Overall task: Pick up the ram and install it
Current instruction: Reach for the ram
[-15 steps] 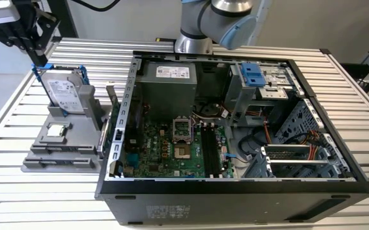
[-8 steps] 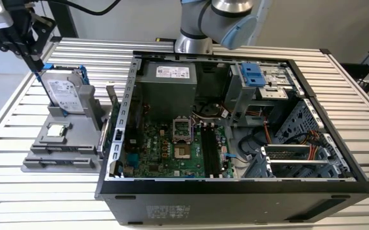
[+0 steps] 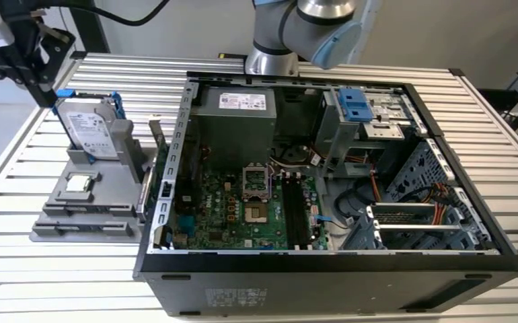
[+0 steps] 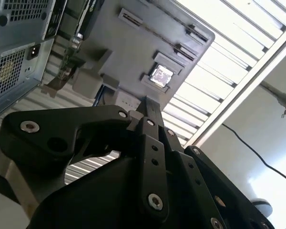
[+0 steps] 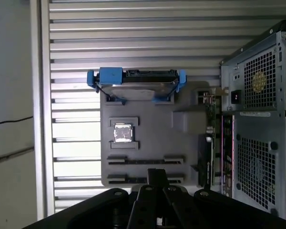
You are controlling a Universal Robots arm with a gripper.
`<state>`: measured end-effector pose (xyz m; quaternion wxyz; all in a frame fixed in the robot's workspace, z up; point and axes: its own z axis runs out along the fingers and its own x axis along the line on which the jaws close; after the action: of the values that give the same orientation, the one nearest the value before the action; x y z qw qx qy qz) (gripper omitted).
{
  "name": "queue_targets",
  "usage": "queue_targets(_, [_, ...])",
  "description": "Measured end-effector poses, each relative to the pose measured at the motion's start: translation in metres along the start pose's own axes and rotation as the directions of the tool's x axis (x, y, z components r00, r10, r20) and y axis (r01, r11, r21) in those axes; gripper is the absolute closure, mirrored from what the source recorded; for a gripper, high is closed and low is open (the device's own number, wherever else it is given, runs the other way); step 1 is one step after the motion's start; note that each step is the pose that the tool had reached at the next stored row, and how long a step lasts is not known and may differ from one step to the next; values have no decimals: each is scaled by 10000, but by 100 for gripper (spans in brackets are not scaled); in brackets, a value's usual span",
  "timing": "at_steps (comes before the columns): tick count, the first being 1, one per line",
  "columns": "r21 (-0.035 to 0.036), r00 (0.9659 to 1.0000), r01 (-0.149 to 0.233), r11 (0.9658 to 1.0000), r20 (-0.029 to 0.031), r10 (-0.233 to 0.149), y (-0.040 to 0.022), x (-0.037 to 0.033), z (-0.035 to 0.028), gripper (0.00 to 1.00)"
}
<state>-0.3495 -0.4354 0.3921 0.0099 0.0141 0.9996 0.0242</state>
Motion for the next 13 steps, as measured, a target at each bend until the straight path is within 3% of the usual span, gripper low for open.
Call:
queue_targets(6, [-4, 9998, 197, 9998, -5, -197, -85, 8, -4, 100])
queue_targets(13, [-4, 9998, 194, 9998, -4, -194, -255, 8, -8, 100])
